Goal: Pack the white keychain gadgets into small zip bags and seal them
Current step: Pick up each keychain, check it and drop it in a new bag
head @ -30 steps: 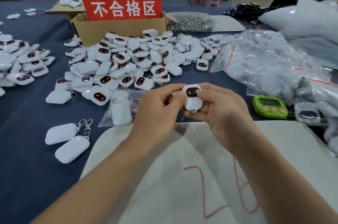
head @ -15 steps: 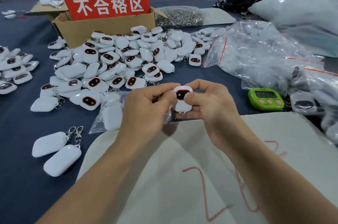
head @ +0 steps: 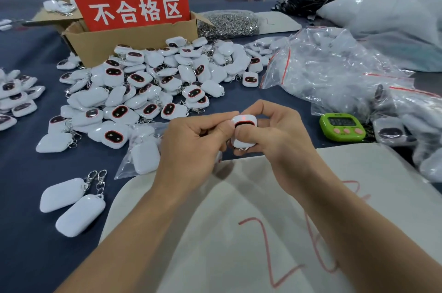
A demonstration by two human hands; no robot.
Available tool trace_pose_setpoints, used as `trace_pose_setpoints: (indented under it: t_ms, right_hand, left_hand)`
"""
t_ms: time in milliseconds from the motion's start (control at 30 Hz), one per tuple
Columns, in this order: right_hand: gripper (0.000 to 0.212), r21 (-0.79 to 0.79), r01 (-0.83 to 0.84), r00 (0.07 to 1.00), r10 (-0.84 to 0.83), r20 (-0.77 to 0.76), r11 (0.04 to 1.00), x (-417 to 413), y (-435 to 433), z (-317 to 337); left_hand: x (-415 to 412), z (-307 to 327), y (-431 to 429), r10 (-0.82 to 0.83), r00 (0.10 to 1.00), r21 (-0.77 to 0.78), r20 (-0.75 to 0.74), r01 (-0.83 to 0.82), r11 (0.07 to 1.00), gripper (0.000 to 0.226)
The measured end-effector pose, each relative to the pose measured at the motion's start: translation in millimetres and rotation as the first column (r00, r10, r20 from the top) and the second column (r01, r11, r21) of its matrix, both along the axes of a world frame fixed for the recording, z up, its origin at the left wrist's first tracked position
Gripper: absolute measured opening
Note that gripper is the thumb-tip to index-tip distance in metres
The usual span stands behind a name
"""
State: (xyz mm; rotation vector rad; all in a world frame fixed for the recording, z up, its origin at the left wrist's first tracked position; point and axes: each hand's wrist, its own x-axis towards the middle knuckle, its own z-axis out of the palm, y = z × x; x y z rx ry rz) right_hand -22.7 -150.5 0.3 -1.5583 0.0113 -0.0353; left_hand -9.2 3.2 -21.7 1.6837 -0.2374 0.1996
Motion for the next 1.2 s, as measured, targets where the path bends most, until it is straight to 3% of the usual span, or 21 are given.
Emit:
trace_pose_setpoints:
  t_ms: [233,567,700,833,1033,1100,1200]
  right_hand:
    - [0.023,0.040,-0.080,0.997,0.079,0.012,0.996,-0.4,0.6,-2.0]
    - [0.023,0.016,-0.145,0.988,0.145,-0.042,0.989,1.9,-5.7,-1.0]
    - [0.022,-0.018,-0.134,0.990,0.133,-0.039,0.991,2.1,-4.6,-0.3]
    - [0.024,-0.205,0.050,0.995,-0.031,0.093,0.977,3.4,-3.7,-3.4]
    - [0.041,-0.116,0.111,0.963,-0.078,0.259,0.987,4.3,-12.4,3.3]
    - [0.042,-0.163,0.143,0.955,-0.093,0.281,0.976,3.3,-9.9,2.2]
    - [0.042,-0.188,0.159,0.946,-0.096,0.308,0.969,2.2,-7.4,1.4]
  left_hand:
    - [-2.1,-0.8,-3.7,0.069,0.996,0.021,0.056,-0.070,0.997,0.017]
    - [-4.6,0.4,-4.3,0.045,0.996,0.074,0.074,-0.050,0.996,0.031]
    - [-5.1,0.6,-2.8,0.050,0.996,0.102,0.080,-0.058,0.993,0.015]
    - [-2.2,2.8,2.7,0.129,0.983,0.148,0.131,-0.148,0.978,0.016]
    - [-9.9,3.3,0.1,0.211,0.946,0.329,0.244,-0.286,0.900,0.028]
    - [-11.7,3.9,-0.7,0.180,0.937,0.309,0.299,-0.273,0.911,0.034]
    - [-10.9,3.3,3.3,0.145,0.955,0.271,0.260,-0.216,0.938,0.039]
